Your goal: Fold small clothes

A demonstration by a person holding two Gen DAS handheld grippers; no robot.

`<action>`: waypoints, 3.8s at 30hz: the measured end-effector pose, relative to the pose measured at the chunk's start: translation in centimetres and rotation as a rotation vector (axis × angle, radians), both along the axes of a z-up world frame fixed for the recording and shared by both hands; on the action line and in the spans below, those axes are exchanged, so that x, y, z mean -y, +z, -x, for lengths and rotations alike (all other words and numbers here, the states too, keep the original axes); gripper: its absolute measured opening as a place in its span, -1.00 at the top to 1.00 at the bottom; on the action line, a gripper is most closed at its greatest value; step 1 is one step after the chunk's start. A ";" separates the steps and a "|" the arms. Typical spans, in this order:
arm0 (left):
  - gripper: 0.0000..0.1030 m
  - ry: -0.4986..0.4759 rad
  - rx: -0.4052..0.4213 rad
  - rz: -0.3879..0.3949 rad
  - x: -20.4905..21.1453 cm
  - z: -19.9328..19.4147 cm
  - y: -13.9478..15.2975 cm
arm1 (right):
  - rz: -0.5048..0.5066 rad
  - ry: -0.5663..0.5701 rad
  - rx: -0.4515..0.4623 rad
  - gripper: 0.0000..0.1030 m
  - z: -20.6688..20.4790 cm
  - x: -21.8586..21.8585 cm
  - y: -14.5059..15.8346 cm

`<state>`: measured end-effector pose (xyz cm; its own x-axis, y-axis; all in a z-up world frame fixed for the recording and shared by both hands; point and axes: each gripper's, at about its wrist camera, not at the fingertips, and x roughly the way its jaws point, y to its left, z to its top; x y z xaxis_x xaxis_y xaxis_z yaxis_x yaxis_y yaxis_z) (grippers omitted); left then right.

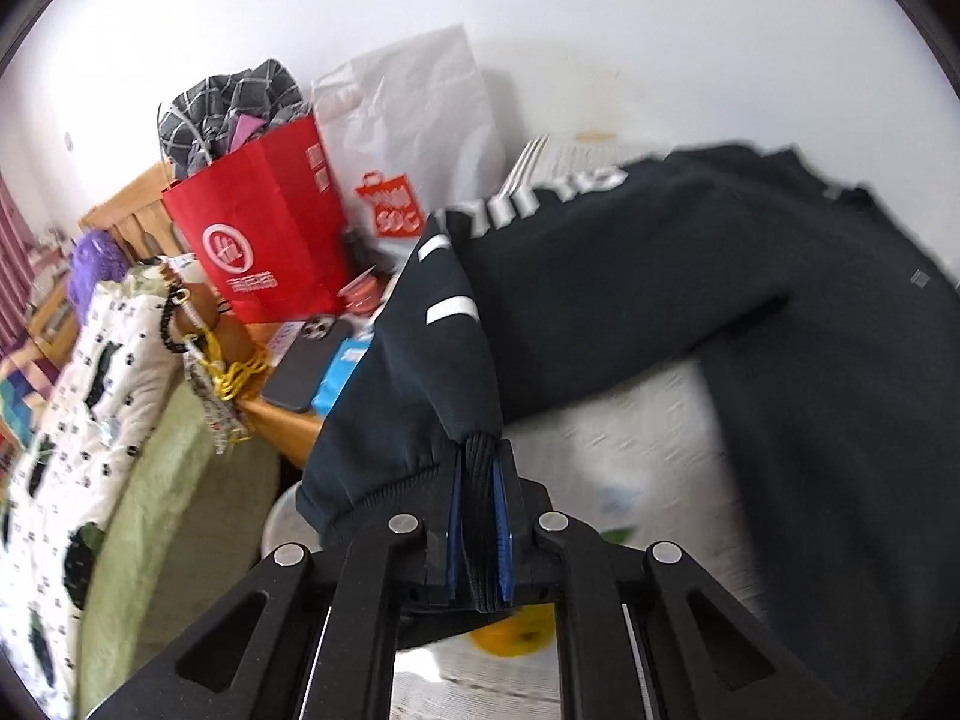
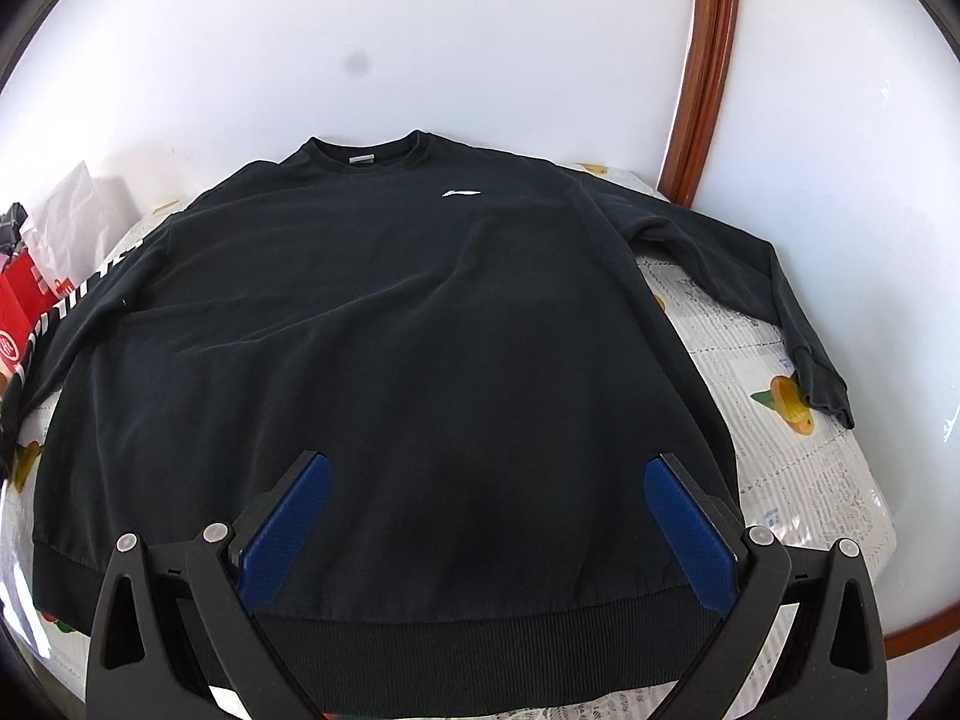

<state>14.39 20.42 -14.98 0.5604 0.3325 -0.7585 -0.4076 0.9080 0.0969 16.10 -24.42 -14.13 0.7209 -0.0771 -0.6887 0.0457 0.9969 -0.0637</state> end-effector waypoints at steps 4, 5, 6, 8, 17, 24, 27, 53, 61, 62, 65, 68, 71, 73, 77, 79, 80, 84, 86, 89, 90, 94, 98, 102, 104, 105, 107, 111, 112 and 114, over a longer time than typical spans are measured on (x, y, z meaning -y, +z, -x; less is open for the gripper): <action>0.83 -0.058 0.058 0.114 1.9 -1.3 3.0 | -0.009 -0.001 0.019 -0.99 -0.1 1.5 0.5; 0.83 -0.081 0.073 0.136 2.9 -2.0 3.8 | -0.013 0.000 0.022 -0.99 -0.2 1.8 0.7; 0.83 -0.098 0.085 0.149 3.6 -2.5 4.4 | -0.018 0.004 0.028 -0.99 -0.1 2.3 1.0; 0.83 -0.138 0.109 0.160 5.7 -3.6 5.8 | -0.031 0.014 0.044 -0.99 0.1 3.4 1.7; 0.84 -0.360 0.204 0.207 17.5 -9.8 10.9 | -0.181 -0.017 0.069 -0.99 1.1 9.5 2.8; 0.84 -0.486 0.167 0.233 26.1 -14.6 9.4 | -0.097 -0.064 0.083 -0.99 2.4 12.2 1.1; 0.84 -0.549 0.144 0.277 28.6 -15.7 7.9 | -0.055 -0.048 0.081 -0.96 3.2 13.5 0.5; -0.09 -0.249 0.010 0.174 9.1 -9.8 1.5 | -0.055 0.207 0.007 -0.19 -8.8 2.6 1.1; -0.09 -0.200 -0.061 0.168 2.9 -10.5 -2.4 | -0.152 0.194 -0.100 -0.19 -18.0 1.4 -1.6; -0.09 -0.205 -0.065 0.164 2.7 -10.9 -2.7 | -0.169 0.189 -0.102 -0.19 -18.7 1.5 -2.0; -0.09 -0.230 -0.068 0.160 2.8 -12.1 -3.3 | -0.175 0.164 -0.126 -0.16 -21.3 1.5 -3.1; -0.09 -0.268 -0.059 0.142 3.3 -13.9 -3.7 | -0.183 0.176 -0.134 0.13 -23.1 0.8 -3.8; -0.09 -0.280 -0.030 0.104 3.7 -15.4 -3.5 | -0.143 0.177 -0.140 0.63 -24.6 -0.3 -4.2; -0.07 -0.285 -0.027 0.107 3.8 -16.4 -3.6 | -0.131 0.202 -0.126 0.93 -25.0 -0.9 -4.0; 0.75 -0.369 -0.039 0.162 4.2 -17.3 -3.9 | -0.152 0.239 -0.028 1.00 -25.0 -1.0 -1.4; 0.88 -0.346 -0.008 0.157 3.7 -17.0 -3.4 | -0.145 0.229 0.015 1.00 -25.3 -0.6 0.0; 0.88 -0.343 0.003 0.177 3.3 -16.8 -3.2 | -0.151 0.224 0.043 1.00 -25.4 -0.1 0.9; 0.88 -0.312 0.030 0.236 2.1 -16.1 -3.0 | -0.177 0.185 0.064 1.00 -26.3 2.1 2.3; 0.88 -0.311 0.018 0.239 2.2 -16.1 -3.3 | -0.209 0.197 0.014 0.97 -26.6 2.8 1.3; 0.84 -0.315 -0.007 0.213 2.7 -16.3 -3.9 | -0.246 0.233 -0.066 0.55 -25.9 2.7 -0.9; 0.83 -0.316 -0.013 0.218 2.8 -16.4 -4.0 | -0.254 0.246 -0.079 0.17 -25.4 2.5 -1.6; 0.66 -0.330 -0.012 0.235 2.9 -16.4 -3.8 | -0.267 0.281 -0.099 -0.12 -23.9 1.4 -3.5; 0.48 -0.323 -0.020 0.229 3.3 -16.6 -3.9 | -0.248 0.341 -0.152 -0.12 -23.5 -0.6 -5.2; 0.48 -0.310 -0.006 0.194 3.8 -16.8 -4.0 | -0.100 0.379 -0.108 0.33 -22.7 -2.8 -5.3; 0.49 -0.308 -0.001 0.147 4.3 -16.8 -4.1 | -0.115 0.390 -0.121 0.65 -23.2 -2.8 -4.9; 0.64 -0.310 0.006 0.134 4.4 -16.8 -4.1 | -0.116 0.390 -0.118 0.72 -23.4 -2.8 -4.7; 0.82 -0.311 0.005 0.125 4.5 -16.8 -4.1 | -0.100 0.389 -0.087 0.76 -23.6 -2.7 -4.0; 0.86 -0.302 0.012 0.175 3.4 -16.8 -4.1 | -0.116 0.348 0.044 0.77 -23.9 -0.6 0.1; 0.85 -0.297 0.015 0.198 3.0 -16.8 -4.1 | -0.113 0.326 0.070 0.77 -24.1 0.2 1.2; 0.85 -0.284 0.023 0.242 2.2 -16.6 -4.1 | -0.108 0.272 0.115 0.76 -24.9 1.5 2.7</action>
<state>31.00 18.17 -19.07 0.6227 -0.0261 -0.7821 -0.1357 0.9807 -0.1408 41.04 -25.95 -11.39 0.7789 0.1979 -0.5950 -0.2225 0.9744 0.0328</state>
